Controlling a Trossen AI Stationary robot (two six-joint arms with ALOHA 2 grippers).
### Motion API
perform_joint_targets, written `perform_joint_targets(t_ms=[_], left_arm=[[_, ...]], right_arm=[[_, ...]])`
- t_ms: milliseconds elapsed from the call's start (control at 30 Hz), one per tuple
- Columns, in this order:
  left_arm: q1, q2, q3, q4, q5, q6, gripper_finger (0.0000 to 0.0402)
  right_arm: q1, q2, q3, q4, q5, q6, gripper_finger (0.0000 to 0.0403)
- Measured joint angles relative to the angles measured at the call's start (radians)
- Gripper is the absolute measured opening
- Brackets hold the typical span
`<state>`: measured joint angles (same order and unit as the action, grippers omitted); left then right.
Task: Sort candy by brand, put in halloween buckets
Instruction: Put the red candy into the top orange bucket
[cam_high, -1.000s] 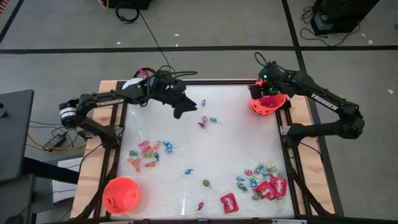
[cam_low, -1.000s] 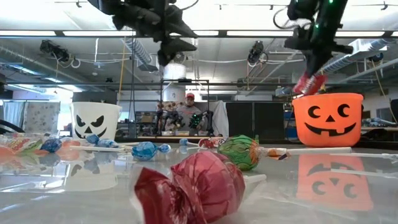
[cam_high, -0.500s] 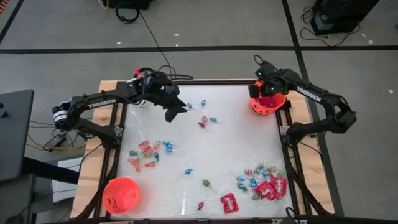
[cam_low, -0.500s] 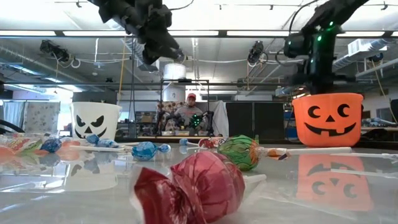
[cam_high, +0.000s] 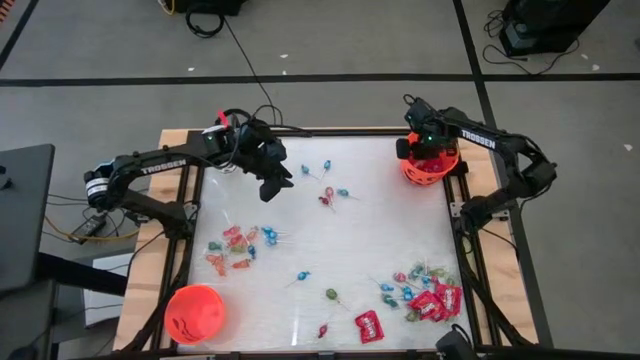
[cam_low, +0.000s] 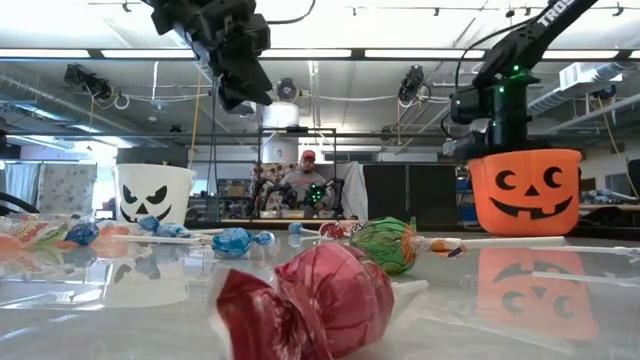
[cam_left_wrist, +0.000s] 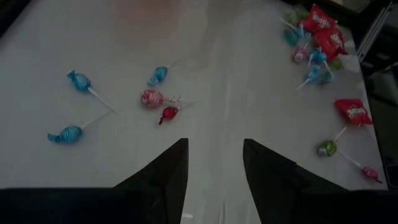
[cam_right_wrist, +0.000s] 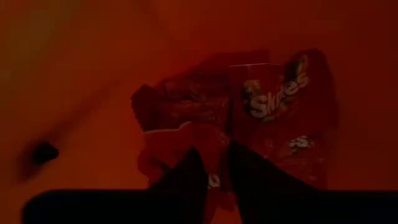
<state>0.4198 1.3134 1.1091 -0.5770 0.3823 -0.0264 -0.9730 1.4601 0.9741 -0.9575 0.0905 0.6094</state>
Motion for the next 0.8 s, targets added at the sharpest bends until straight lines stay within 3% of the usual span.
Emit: perform_joint_targets(t_ms=[367, 600, 800], left_arm=[[0.000, 0.000, 0.000, 0.010, -0.047, -0.004, 0.0158], [-0.024, 0.000, 0.000, 0.065, -0.083, -0.095, 0.0158], [-0.137, 0.006, 0.000, 0.137, -0.175, -0.108, 0.0158]], right_arm=[[0.025, -0.234, 0.040, 0.000, 0.024, 0.023, 0.0208], [0.090, -0.405, 0.085, 0.000, 0.034, 0.061, 0.0222], [0.216, -0.515, 0.090, 0.043, -0.063, 0.062, 0.0222]])
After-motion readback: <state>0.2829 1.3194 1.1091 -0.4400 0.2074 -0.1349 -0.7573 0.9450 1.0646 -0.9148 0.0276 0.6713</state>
